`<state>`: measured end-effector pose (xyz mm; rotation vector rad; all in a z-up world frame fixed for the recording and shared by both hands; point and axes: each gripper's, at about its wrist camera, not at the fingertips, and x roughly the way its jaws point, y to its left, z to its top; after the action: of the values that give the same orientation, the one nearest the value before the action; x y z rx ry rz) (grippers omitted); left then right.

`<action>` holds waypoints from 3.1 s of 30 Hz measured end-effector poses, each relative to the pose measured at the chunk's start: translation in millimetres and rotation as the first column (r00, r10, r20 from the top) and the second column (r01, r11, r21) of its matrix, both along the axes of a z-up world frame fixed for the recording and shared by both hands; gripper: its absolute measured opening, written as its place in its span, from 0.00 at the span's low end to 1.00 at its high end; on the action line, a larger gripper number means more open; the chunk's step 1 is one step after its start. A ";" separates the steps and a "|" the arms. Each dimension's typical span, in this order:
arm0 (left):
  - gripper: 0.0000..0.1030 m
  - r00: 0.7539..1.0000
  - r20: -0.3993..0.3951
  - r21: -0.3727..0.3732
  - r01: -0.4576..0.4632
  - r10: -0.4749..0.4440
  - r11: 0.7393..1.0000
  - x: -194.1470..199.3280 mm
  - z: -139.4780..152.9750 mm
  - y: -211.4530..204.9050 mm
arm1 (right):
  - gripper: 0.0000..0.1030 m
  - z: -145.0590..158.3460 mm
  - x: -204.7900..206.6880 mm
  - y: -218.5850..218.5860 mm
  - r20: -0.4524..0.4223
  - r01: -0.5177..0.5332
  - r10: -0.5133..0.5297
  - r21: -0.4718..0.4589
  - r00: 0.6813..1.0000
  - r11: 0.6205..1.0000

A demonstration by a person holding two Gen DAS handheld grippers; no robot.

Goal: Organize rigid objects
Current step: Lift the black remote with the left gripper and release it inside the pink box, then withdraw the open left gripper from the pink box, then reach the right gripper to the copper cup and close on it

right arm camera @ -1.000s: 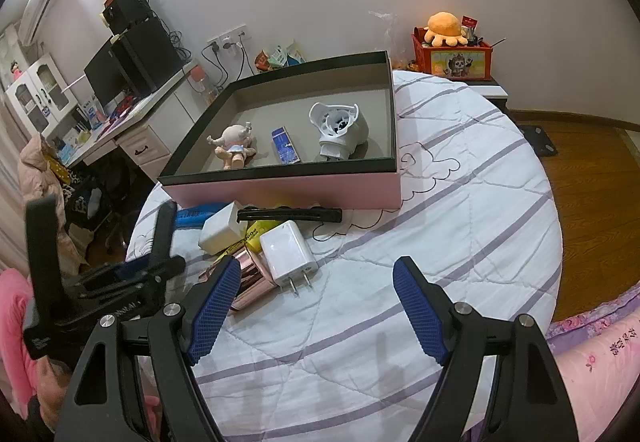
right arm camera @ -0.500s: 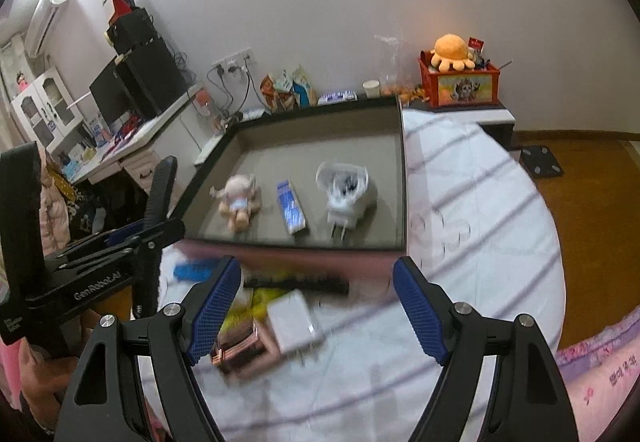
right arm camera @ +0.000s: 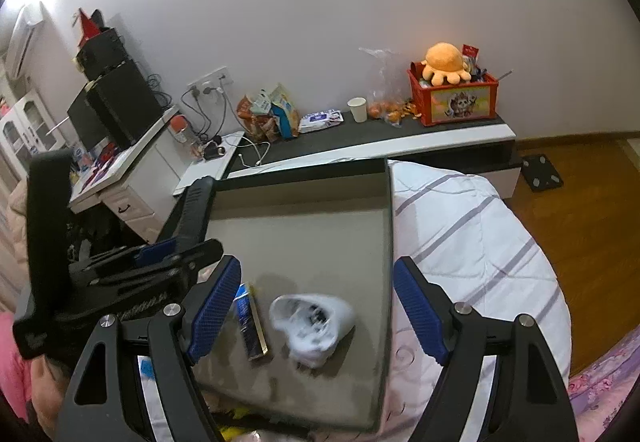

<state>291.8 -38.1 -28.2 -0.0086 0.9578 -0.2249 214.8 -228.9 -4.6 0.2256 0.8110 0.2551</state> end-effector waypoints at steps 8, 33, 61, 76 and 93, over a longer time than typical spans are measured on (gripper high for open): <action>0.43 0.987 -0.147 -0.032 0.067 -0.071 0.997 32.5 -38.4 -37.6 | 0.78 -17.2 19.3 -19.1 -0.033 0.036 -0.035 0.030 0.999 0.999; 0.89 0.998 -0.065 0.079 0.026 -0.021 0.997 16.1 -11.1 -33.8 | 0.78 -8.4 3.8 -17.6 -0.028 0.052 -0.051 0.033 0.998 0.998; 0.98 0.963 0.104 0.028 -0.251 0.247 0.968 -252.8 -6.4 97.0 | 0.78 -40.4 -150.8 71.3 -0.107 -0.217 0.206 -0.106 0.973 0.970; 0.98 0.957 0.054 0.001 -0.284 0.284 0.959 -246.5 -25.8 110.0 | 0.56 -68.2 -151.7 99.3 -0.136 -0.390 0.366 -0.271 0.921 0.880; 0.98 0.952 0.045 0.005 -0.303 0.302 0.953 -247.3 -30.2 116.2 | 0.54 -79.4 -153.0 110.1 -0.137 -0.427 0.409 -0.158 0.902 0.890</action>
<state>44.4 78.1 -58.4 -0.1389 0.9014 0.0637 61.8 -118.7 -84.1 -0.1183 0.9742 0.5763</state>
